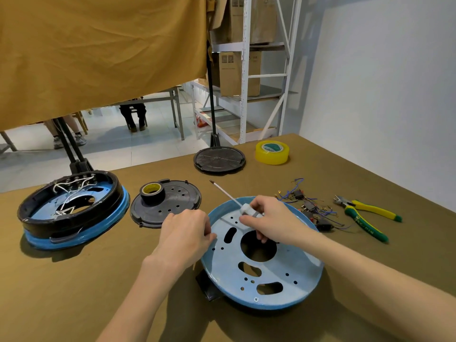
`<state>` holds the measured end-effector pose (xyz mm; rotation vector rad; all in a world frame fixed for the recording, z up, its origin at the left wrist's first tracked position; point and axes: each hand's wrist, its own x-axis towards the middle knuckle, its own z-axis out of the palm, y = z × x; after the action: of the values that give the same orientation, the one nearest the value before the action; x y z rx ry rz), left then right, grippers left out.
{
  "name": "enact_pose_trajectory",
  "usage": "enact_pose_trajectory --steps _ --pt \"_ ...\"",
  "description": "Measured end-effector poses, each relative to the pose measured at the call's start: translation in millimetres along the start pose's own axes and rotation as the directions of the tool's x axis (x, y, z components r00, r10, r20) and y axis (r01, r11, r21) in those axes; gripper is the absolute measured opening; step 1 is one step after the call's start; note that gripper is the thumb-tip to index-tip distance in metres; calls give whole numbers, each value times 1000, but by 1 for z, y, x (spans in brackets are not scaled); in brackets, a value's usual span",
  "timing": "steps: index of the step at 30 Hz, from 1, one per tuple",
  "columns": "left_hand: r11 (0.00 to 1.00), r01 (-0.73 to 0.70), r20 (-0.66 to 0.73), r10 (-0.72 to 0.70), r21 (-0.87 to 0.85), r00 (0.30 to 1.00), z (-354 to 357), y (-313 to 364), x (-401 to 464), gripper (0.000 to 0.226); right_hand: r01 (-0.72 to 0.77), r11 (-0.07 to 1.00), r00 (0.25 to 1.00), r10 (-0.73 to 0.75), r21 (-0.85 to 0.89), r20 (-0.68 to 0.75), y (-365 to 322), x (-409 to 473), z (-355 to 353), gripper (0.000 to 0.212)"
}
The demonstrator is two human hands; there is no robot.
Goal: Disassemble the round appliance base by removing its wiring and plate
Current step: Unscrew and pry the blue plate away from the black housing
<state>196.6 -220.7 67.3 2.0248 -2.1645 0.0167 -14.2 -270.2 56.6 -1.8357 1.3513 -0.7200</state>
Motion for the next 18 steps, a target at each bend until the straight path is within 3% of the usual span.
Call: enact_pose_trajectory --steps 4,7,12,15,18 --pt "998 4 54 0 -61 999 -1 -4 0 19 15 1000 1000 -15 -6 -15 7 1 9 20" --pt "997 5 75 1 -79 997 -4 -9 2 4 44 999 997 -45 -6 -58 8 -1 10 20" --pt "1000 2 -28 -2 9 1000 4 -4 3 18 101 988 990 -88 118 -112 5 0 6 17" --pt "999 1 -48 2 43 999 9 -1 4 28 71 996 991 -64 52 -117 7 1 7 18" --pt "1000 -6 -20 6 0 1000 7 -3 3 20 66 997 989 -61 28 -132 10 1 9 18"
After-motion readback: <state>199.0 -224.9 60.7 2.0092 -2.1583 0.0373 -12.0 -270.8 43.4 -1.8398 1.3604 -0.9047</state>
